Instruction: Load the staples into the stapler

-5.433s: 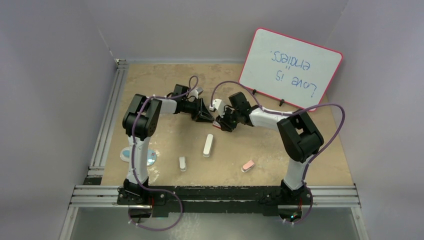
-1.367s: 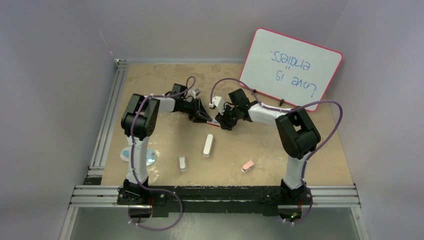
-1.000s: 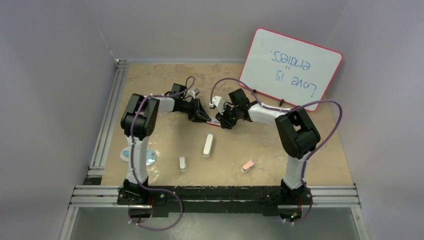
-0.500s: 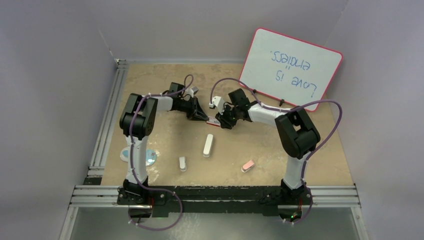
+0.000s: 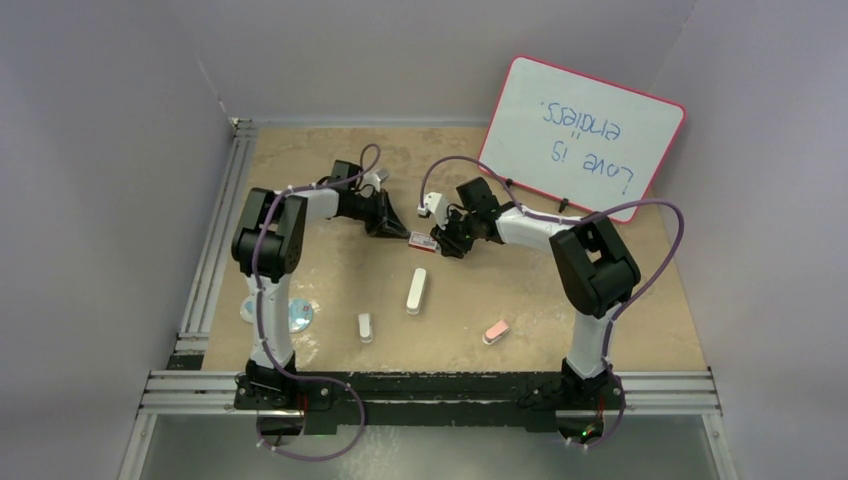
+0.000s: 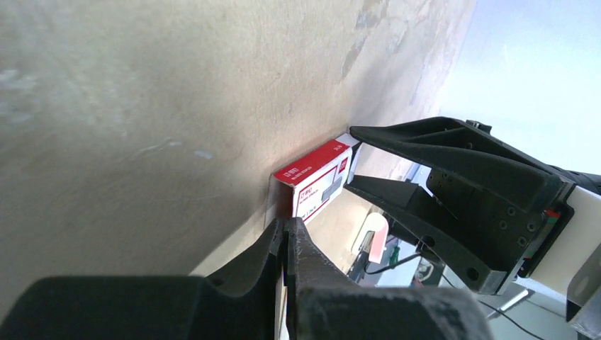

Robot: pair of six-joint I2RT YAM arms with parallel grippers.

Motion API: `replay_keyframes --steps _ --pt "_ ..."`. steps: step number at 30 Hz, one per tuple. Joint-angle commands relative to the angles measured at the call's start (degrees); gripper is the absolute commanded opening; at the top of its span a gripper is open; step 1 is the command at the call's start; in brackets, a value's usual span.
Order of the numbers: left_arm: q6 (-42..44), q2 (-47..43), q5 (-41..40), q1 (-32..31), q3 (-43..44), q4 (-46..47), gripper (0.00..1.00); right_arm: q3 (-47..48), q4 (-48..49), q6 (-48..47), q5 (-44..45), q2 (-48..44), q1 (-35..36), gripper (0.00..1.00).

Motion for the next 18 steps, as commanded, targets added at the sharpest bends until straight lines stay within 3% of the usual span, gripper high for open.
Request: replay_keyframes --steps 1,6,9,10,11,13,18 --pt "4.2 -3.9 -2.3 1.7 2.4 -1.8 0.00 -0.6 -0.4 -1.7 0.9 0.0 0.2 0.31" --pt "6.8 -3.9 -3.9 3.0 4.0 -5.4 0.00 -0.8 -0.9 -1.8 0.6 -0.4 0.2 0.31" --pt "6.5 -2.6 1.9 3.2 4.4 -4.4 0.00 -0.7 -0.9 -1.9 0.6 -0.3 0.1 0.32" --pt "5.7 -2.0 3.8 3.0 4.3 -3.6 0.04 -0.5 -0.9 -1.9 0.6 -0.2 0.2 0.32" --pt "5.0 -1.6 5.4 2.4 4.1 -2.6 0.17 -0.4 -0.9 -1.8 0.7 0.0 0.1 0.32" --pt "4.6 -1.0 5.9 1.0 3.9 -1.7 0.30 -0.3 -0.7 -1.8 1.0 0.2 0.2 0.33" --pt "2.0 0.0 2.6 -0.4 3.3 -0.1 0.38 -0.3 -0.6 -1.6 1.3 0.4 0.1 0.34"
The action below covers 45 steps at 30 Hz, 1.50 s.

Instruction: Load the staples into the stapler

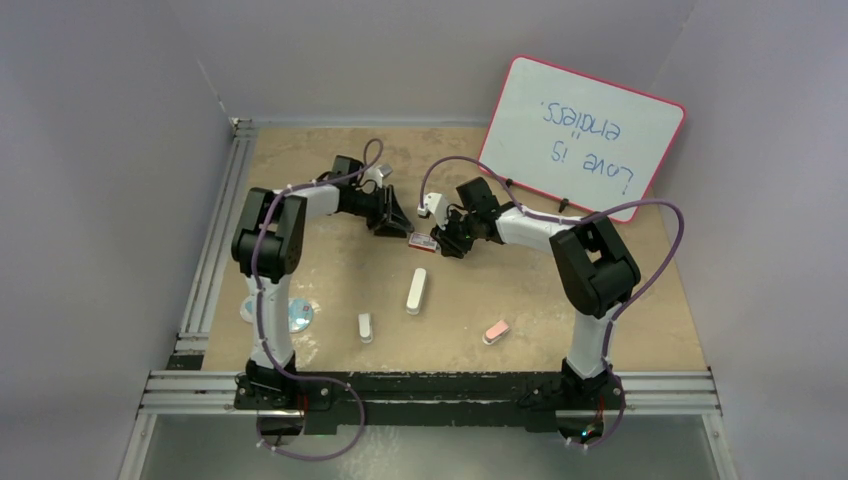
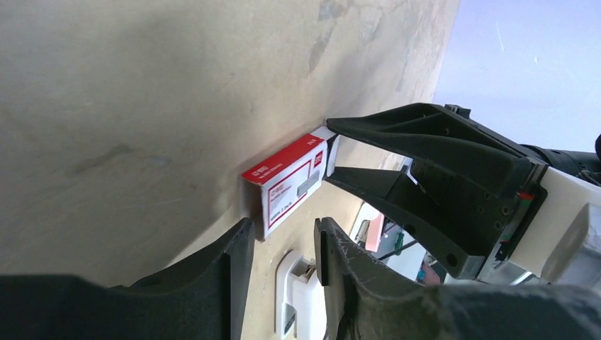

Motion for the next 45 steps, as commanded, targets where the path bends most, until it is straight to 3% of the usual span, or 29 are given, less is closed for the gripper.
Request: replay_keyframes --steps 1,7,15,27,37,45 --pt "-2.5 1.0 1.1 -1.2 0.7 3.9 0.38 -0.3 -0.6 -1.2 1.4 0.5 0.1 0.34" --pt "-3.2 2.4 2.3 -2.0 0.7 4.8 0.23 0.0 -0.6 -1.0 1.5 0.6 0.1 0.34" --pt "-2.7 3.0 2.1 -2.1 0.9 3.9 0.25 -0.1 -0.2 -0.7 1.6 0.8 0.1 0.34" --pt "-0.8 2.7 0.0 -2.4 0.3 3.4 0.00 -0.4 -0.2 -0.6 1.6 0.5 0.1 0.35" --pt "9.3 1.1 -6.6 -1.2 2.9 -4.4 0.00 -1.2 -0.9 -1.2 1.3 -0.1 0.1 0.29" --pt "10.1 -0.8 -7.4 1.9 2.4 -4.4 0.00 -1.7 -1.2 -1.7 1.1 -0.9 0.2 0.28"
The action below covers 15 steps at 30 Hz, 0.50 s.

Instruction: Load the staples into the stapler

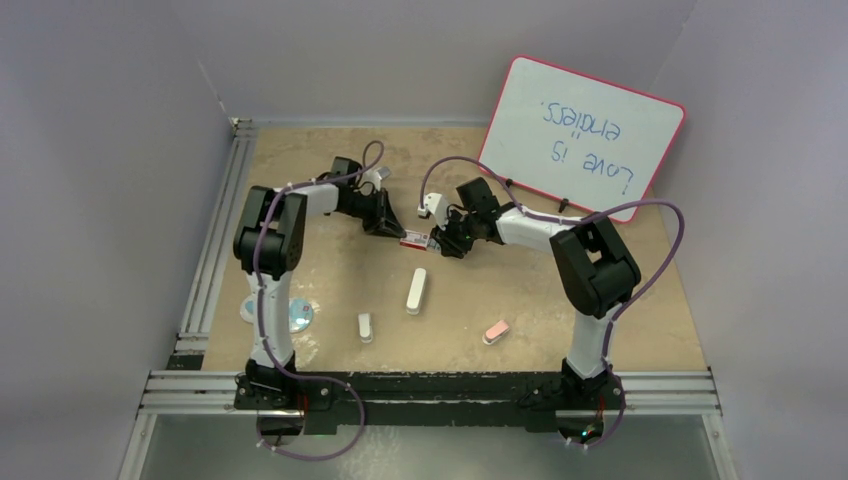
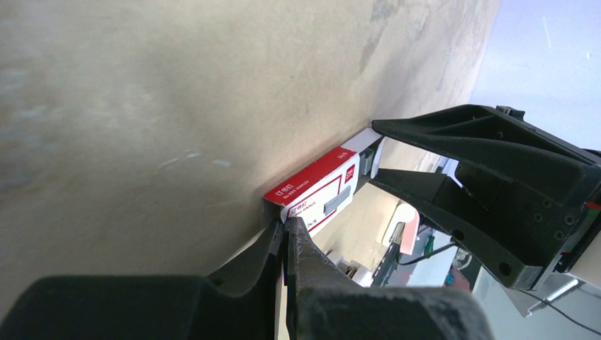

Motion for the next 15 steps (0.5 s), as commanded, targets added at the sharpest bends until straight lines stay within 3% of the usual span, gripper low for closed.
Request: replay_keyframes --steps 1,15 --pt "4.1 -3.5 -4.9 2.5 0.8 -1.3 0.00 -1.6 -1.4 -1.5 1.1 -0.9 0.1 0.28" --pt "11.4 -5.8 -19.2 3.5 4.5 -8.1 0.00 -1.6 -1.8 -1.7 1.7 -1.3 0.1 0.36"
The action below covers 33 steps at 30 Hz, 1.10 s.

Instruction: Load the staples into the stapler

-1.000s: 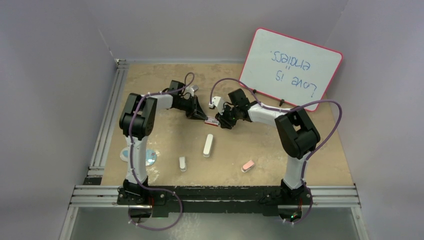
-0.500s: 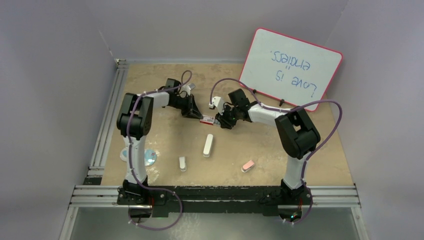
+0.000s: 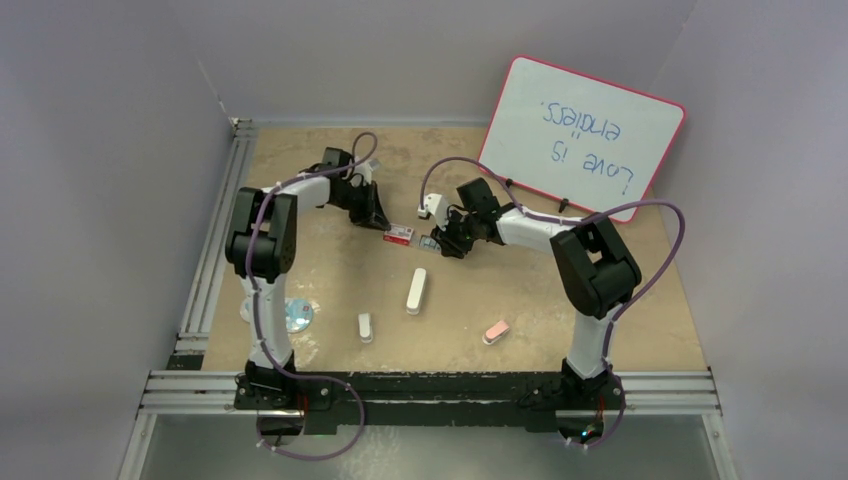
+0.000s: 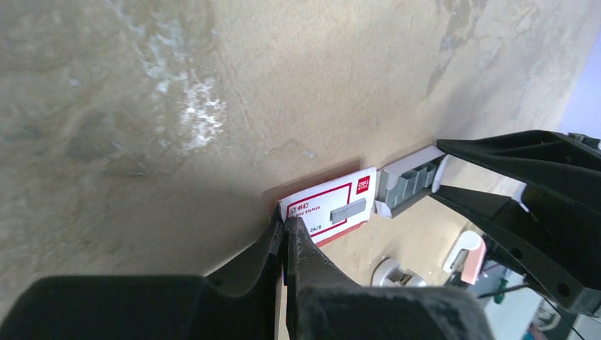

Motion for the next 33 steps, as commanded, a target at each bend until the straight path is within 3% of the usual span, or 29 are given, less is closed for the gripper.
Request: replay_keyframes --steps 1,3,8,10,12,21,26,28,33 --pt "4.1 -3.2 -8.8 0.8 2.5 -2.4 0.00 -1.0 -2.2 -0.6 1.8 -0.9 0.1 0.40" --pt "3.3 -3.9 -9.5 0.8 2.4 -2.4 0.04 -0.8 -1.9 0.6 1.6 -0.9 0.0 0.47" --pt "1.3 -7.0 -11.2 0.8 2.0 -2.2 0.28 -0.6 -0.5 5.4 2.3 -2.0 -0.5 0.61" --pt "0.7 -8.6 -12.4 0.8 1.8 -2.1 0.34 -0.5 0.1 6.8 1.9 -3.5 -1.1 0.73" --pt "0.0 -10.5 -13.3 0.8 1.5 -1.9 0.38 -0.5 1.0 8.4 0.9 -5.5 -1.8 0.76" --pt "-2.0 -22.8 -18.0 0.8 -0.9 -0.1 0.52 -1.1 7.7 16.8 9.6 -18.6 -2.3 0.75" --pt "-3.2 -31.8 -16.8 0.8 -4.5 2.4 0.64 2.3 8.1 33.3 19.8 -21.3 -2.3 0.71" --pt "-3.5 -35.1 -16.6 0.8 -5.9 2.5 0.70 2.9 8.0 39.6 29.4 -20.7 -2.1 0.73" --pt "-2.2 -42.0 -11.8 0.7 -9.4 2.4 0.82 2.4 0.4 53.9 42.5 -17.6 1.3 0.71"
